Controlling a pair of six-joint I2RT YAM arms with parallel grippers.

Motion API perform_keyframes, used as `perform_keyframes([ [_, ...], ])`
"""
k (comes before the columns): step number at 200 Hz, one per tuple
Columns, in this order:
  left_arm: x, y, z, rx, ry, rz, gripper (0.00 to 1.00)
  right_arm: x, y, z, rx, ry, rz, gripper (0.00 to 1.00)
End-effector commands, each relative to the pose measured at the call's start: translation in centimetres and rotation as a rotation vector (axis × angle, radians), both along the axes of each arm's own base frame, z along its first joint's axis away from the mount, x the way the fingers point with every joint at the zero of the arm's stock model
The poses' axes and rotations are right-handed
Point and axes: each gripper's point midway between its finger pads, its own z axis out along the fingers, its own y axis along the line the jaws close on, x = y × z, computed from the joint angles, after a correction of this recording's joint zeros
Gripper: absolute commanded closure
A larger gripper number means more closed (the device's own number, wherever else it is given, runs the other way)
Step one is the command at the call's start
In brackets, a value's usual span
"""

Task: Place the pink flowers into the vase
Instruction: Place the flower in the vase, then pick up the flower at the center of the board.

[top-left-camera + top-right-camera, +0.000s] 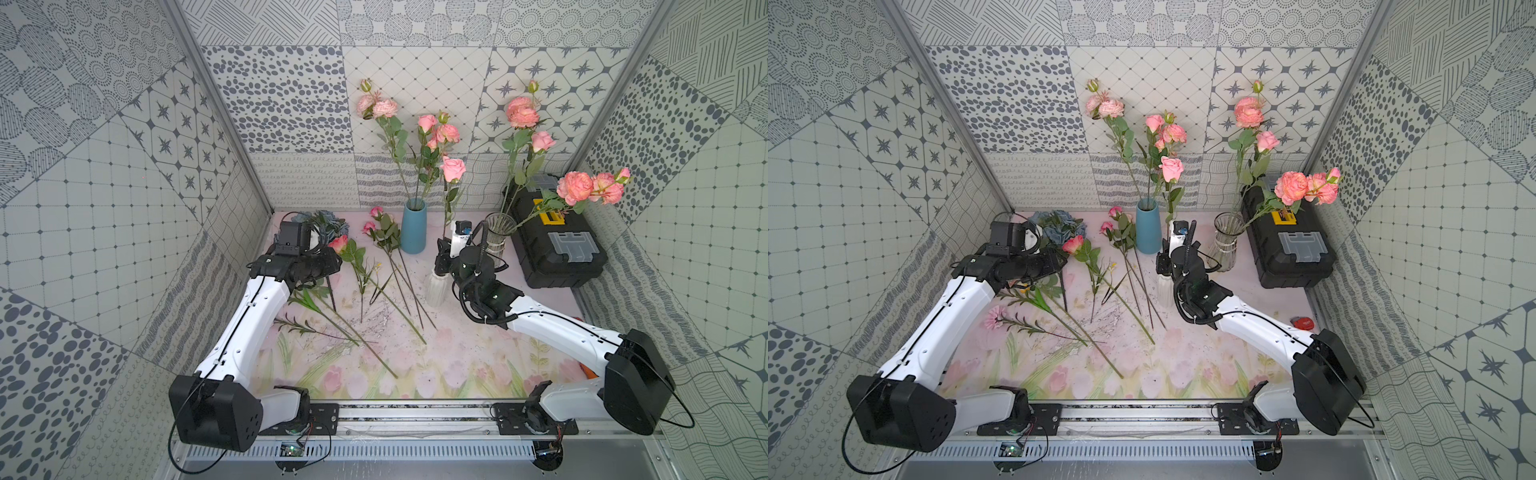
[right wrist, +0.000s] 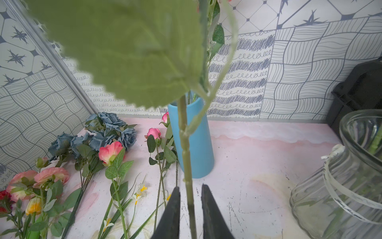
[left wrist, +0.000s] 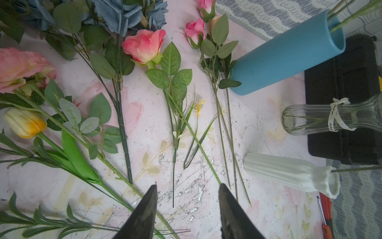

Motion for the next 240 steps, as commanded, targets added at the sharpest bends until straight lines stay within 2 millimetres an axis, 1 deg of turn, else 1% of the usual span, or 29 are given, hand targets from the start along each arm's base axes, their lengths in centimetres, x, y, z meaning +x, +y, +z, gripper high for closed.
perform_keyframes([
  [1, 0.5, 0.1, 0.5, -0.004, -0.03, 0.006, 0.52, 0.0, -0.1, 1.0, 0.04, -0.036, -0.008, 0.78],
  [11, 0.5, 0.1, 0.5, -0.005, -0.031, 0.006, 0.52, 0.0, -0.2, 0.9, 0.04, -0.034, -0.009, 0.76],
  [46, 0.5, 0.2, 0.4, -0.003, -0.027, 0.009, 0.51, -0.4, -0.6, 1.2, 0.043, -0.02, -0.021, 0.64],
  [78, 0.7, 0.4, 0.1, 0.009, -0.007, 0.018, 0.5, -1.3, -1.0, 1.7, 0.037, -0.002, -0.046, 0.55],
  [118, 1.3, 0.2, -0.2, 0.004, 0.029, 0.037, 0.51, -2.3, -2.1, 1.9, 0.006, 0.046, -0.092, 0.52],
  [145, 1.8, -0.7, -0.5, 0.019, 0.048, 0.054, 0.53, -3.3, -2.6, 1.8, -0.007, 0.091, -0.099, 0.51],
  [162, 2.3, -1.7, -0.9, 0.046, 0.067, 0.057, 0.56, -3.8, -2.8, 1.4, -0.033, 0.135, -0.1, 0.51],
  [187, 3.2, -2.7, -2.6, 0.052, 0.133, 0.099, 0.59, -4.6, -3.2, 1.1, -0.08, 0.18, -0.091, 0.52],
  [198, 3.5, -3.1, -3.6, 0.044, 0.171, 0.121, 0.6, -5.1, -3.0, 1.2, -0.092, 0.196, -0.056, 0.51],
  [215, 3.4, -4.5, -5.1, 0.061, 0.217, 0.125, 0.61, -5.8, -2.6, 1.6, -0.133, 0.227, 0.001, 0.51],
  [240, 2.7, -6.7, -7.6, 0.081, 0.271, 0.129, 0.61, -6.8, -2.8, 1.8, -0.166, 0.257, 0.043, 0.51],
])
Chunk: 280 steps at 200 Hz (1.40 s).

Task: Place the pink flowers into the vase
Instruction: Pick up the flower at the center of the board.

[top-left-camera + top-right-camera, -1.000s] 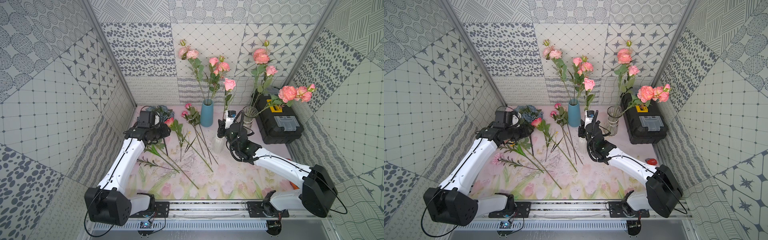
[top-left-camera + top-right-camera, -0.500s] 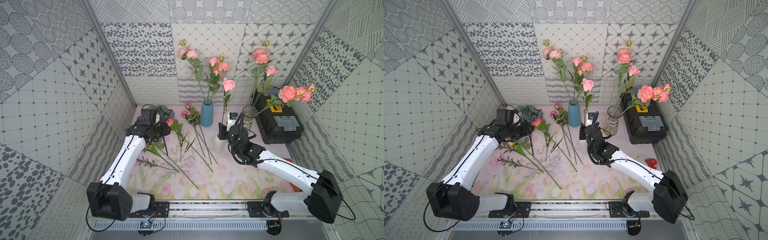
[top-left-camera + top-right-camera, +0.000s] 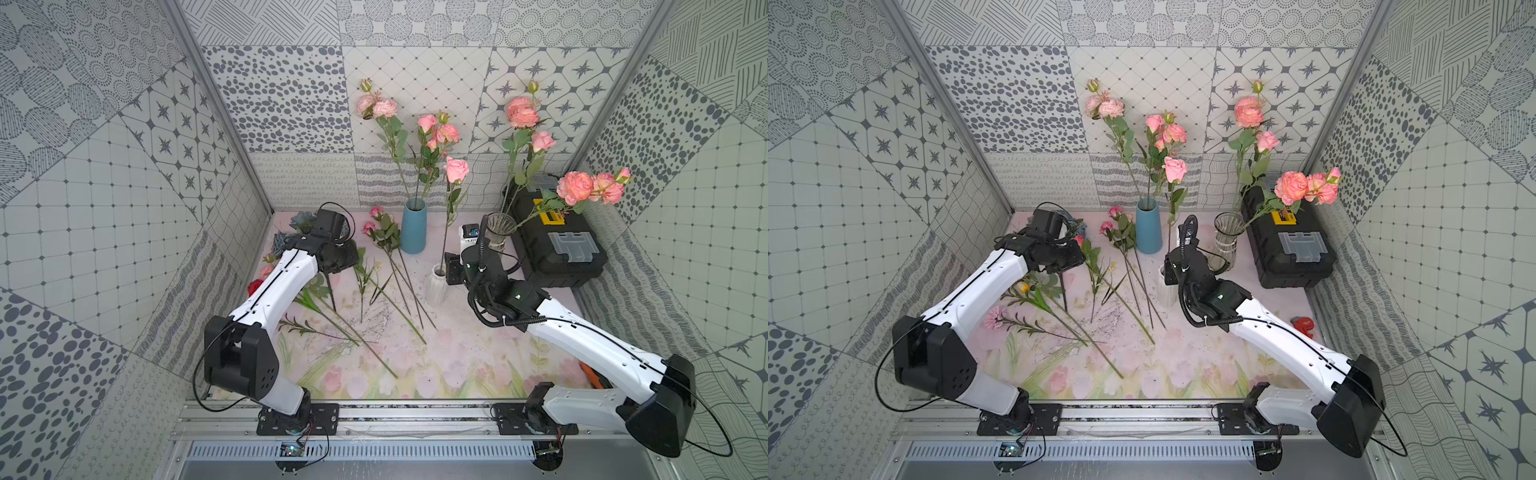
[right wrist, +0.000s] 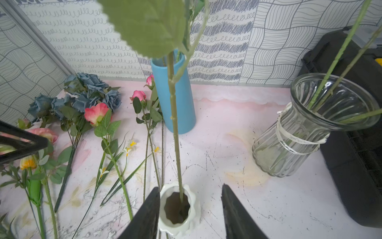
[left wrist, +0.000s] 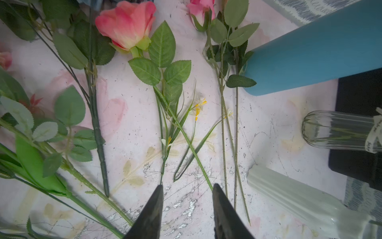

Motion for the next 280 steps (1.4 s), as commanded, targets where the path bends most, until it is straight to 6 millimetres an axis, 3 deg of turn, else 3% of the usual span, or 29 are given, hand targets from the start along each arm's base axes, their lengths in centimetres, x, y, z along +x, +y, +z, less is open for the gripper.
perform_keyframes([
  [1, -0.9, -1.4, -3.1, 0.038, 0.103, 0.1, 0.61, -1.7, -0.1, 1.1, -0.014, 0.029, 0.068, 0.51],
  [54, -1.2, -3.4, -9.3, -0.097, 0.231, 0.243, 0.68, -2.7, 0.2, 1.4, 0.001, 0.029, 0.132, 0.51],
  [80, -1.0, -3.8, -11.1, -0.112, 0.251, 0.302, 0.69, -2.9, 0.9, 1.3, 0.027, 0.038, 0.161, 0.52],
  [172, 2.2, -5.9, -12.8, -0.204, 0.194, 0.315, 0.69, -3.5, 1.0, 1.5, 0.08, 0.04, 0.186, 0.52],
  [280, 3.0, -4.5, -14.6, -0.14, 0.181, 0.396, 0.77, -3.7, 0.2, 1.7, 0.107, 0.031, 0.175, 0.52],
])
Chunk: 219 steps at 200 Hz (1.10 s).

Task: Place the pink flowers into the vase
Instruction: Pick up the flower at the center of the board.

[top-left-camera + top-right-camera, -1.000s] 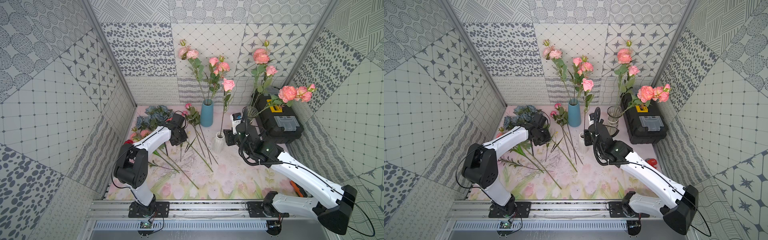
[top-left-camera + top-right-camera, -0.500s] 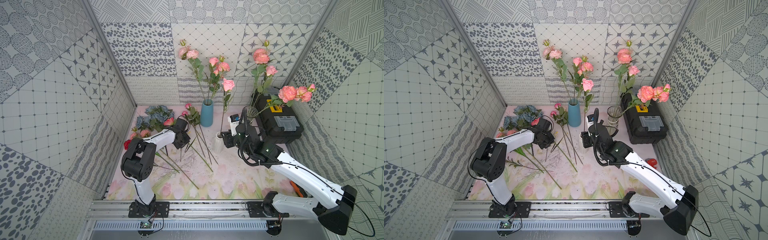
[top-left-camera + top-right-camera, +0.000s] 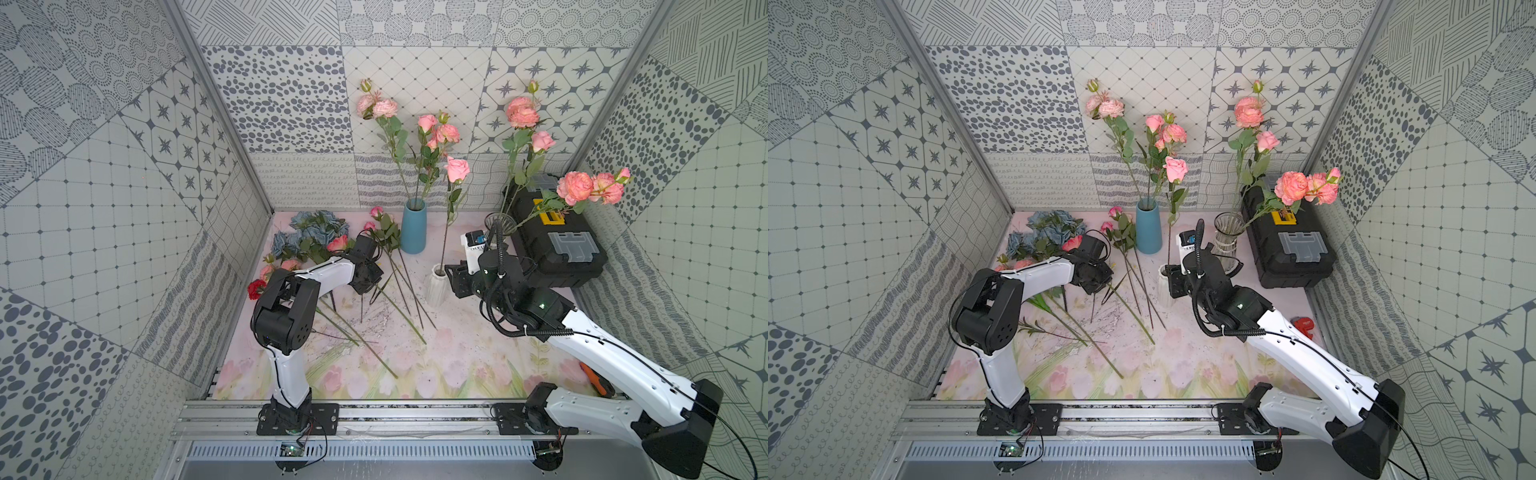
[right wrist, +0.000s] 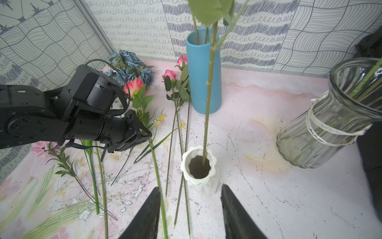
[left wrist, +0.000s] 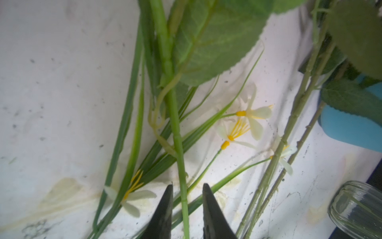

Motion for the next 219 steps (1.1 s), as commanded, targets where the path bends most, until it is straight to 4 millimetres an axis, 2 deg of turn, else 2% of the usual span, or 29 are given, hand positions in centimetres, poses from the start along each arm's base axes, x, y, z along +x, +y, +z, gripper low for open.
perform_keyframes([
  [1, 0.9, 0.5, -0.2, 0.025, -0.029, 0.052, 0.77, -0.1, 0.0, 1.3, 0.049, -0.031, -0.001, 0.52],
  [89, 0.5, 1.5, -1.8, 0.069, -0.004, 0.096, 0.86, -0.1, -0.2, 1.1, 0.06, -0.025, -0.007, 0.52],
  [128, 0.7, 1.6, -1.2, 0.073, -0.028, 0.099, 0.92, -0.1, -0.2, 1.2, 0.063, -0.025, -0.008, 0.52],
  [173, 0.5, 2.2, 2.6, 0.229, -0.118, 0.08, 0.98, 0.1, 0.0, 1.3, 0.068, -0.025, -0.008, 0.52],
  [219, -0.3, 3.0, 8.4, 0.372, -0.252, 0.055, 0.99, 0.2, 0.2, 1.6, 0.069, -0.027, -0.001, 0.51],
])
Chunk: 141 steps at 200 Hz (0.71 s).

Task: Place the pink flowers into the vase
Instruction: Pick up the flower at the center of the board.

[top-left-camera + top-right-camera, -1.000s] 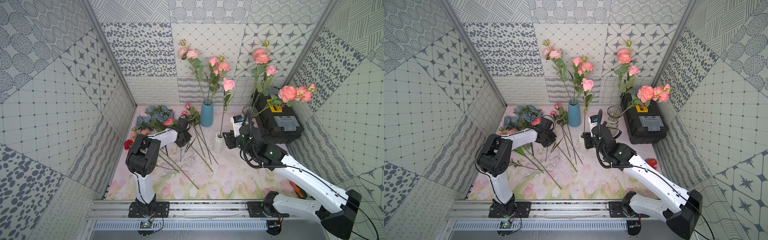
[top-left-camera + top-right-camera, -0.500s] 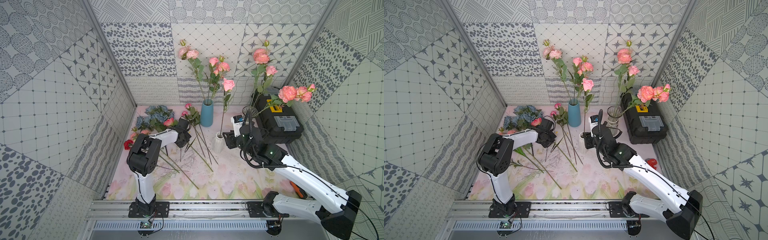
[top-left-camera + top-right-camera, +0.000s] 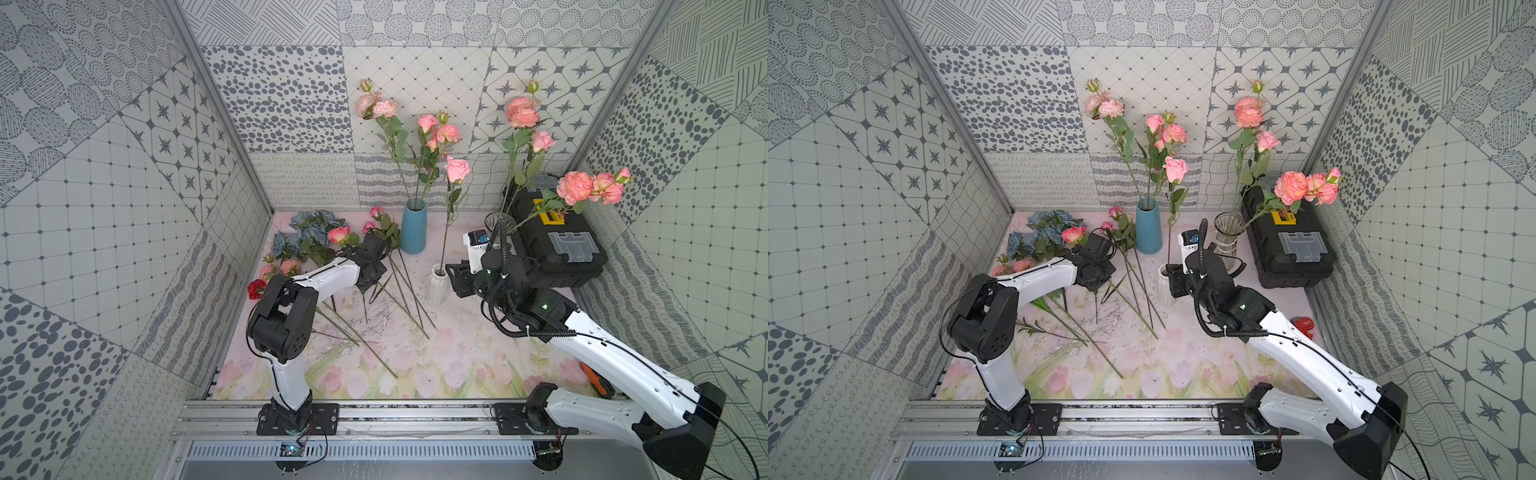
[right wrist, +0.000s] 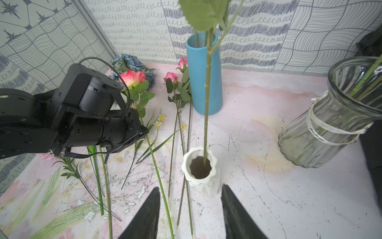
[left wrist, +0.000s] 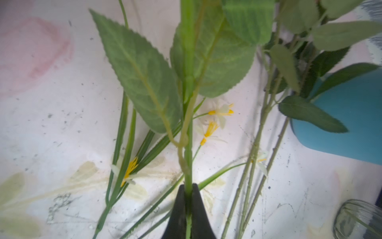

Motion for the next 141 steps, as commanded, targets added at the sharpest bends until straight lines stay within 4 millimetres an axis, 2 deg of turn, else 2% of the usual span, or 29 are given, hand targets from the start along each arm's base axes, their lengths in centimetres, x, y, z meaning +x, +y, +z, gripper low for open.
perform_keyframes([
  [1, -0.6, 2.8, 4.2, 0.222, -0.102, 0.013, 0.99, 0.3, 0.3, 1.2, 0.044, -0.027, 0.0, 0.51],
  [36, -1.2, 3.8, 8.1, 0.247, -0.199, -0.007, 0.99, -0.1, 0.4, 1.3, 0.031, -0.024, 0.022, 0.51],
  [56, -0.5, 1.7, 11.3, 0.199, -0.33, -0.163, 0.97, -0.6, 1.1, 0.9, 0.009, -0.008, 0.087, 0.52],
  [79, -1.1, -0.1, 14.8, 0.169, -0.431, -0.337, 0.97, -1.5, 1.8, 0.0, -0.016, 0.038, 0.153, 0.52],
  [111, -3.6, -2.4, 19.8, 0.095, -0.563, -0.568, 0.98, -3.4, 2.5, 0.3, 0.008, 0.066, 0.251, 0.52],
  [125, -5.3, -3.7, 22.0, 0.0, -0.626, -0.686, 0.98, -4.3, 3.2, 1.0, 0.036, 0.074, 0.313, 0.52],
  [141, -7.0, -4.2, 24.1, -0.107, -0.675, -0.766, 0.98, -5.4, 4.3, 2.2, 0.079, 0.075, 0.386, 0.52],
])
